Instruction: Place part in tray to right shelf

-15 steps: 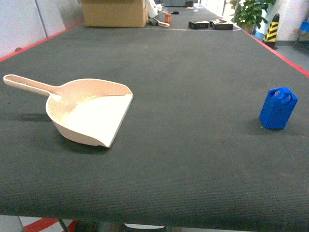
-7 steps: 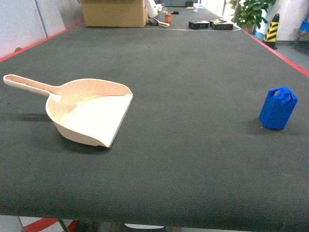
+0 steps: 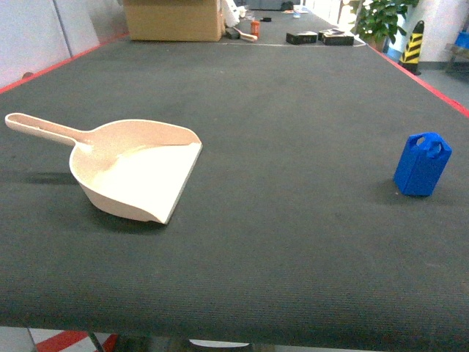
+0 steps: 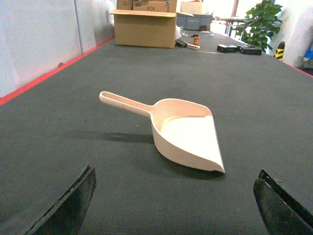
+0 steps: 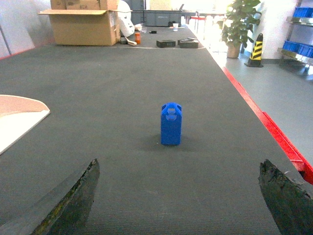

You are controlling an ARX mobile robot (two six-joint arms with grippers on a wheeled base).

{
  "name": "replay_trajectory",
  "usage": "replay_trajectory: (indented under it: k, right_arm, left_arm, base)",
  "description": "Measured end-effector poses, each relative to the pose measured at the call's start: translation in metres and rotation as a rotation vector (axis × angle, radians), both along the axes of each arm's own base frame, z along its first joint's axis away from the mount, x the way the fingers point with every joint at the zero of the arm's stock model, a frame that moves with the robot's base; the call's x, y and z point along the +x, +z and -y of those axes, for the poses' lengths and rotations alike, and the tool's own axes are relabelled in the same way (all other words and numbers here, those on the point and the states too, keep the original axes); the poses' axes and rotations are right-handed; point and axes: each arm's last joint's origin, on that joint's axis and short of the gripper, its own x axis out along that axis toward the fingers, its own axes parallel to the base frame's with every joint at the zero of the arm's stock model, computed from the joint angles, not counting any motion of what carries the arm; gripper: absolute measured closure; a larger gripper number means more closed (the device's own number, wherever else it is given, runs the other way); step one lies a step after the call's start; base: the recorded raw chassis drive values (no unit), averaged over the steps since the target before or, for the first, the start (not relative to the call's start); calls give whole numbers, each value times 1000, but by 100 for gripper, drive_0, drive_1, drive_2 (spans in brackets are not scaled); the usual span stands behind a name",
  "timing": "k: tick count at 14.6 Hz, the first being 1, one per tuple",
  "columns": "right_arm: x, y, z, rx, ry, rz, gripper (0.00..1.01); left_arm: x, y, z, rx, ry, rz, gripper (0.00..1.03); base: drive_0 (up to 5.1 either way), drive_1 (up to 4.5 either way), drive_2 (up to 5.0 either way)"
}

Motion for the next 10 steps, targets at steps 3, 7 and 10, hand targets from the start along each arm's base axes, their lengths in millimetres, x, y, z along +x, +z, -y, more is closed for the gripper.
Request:
replay_trajectory:
  k: [3, 7, 10]
  right_arm:
    - [0, 0, 0, 0, 0, 0, 3]
    - [0, 0, 0, 0, 0, 0, 3]
    - [0, 0, 0, 0, 0, 0, 3]
  left_arm:
    - [0, 0, 0, 0, 0, 0, 5]
    - [0, 0, 0, 0, 0, 0, 5]
    - [0, 0, 0, 0, 0, 0, 5]
  base:
    - [0, 0, 0]
    - [0, 0, 0]
    - [0, 0, 0]
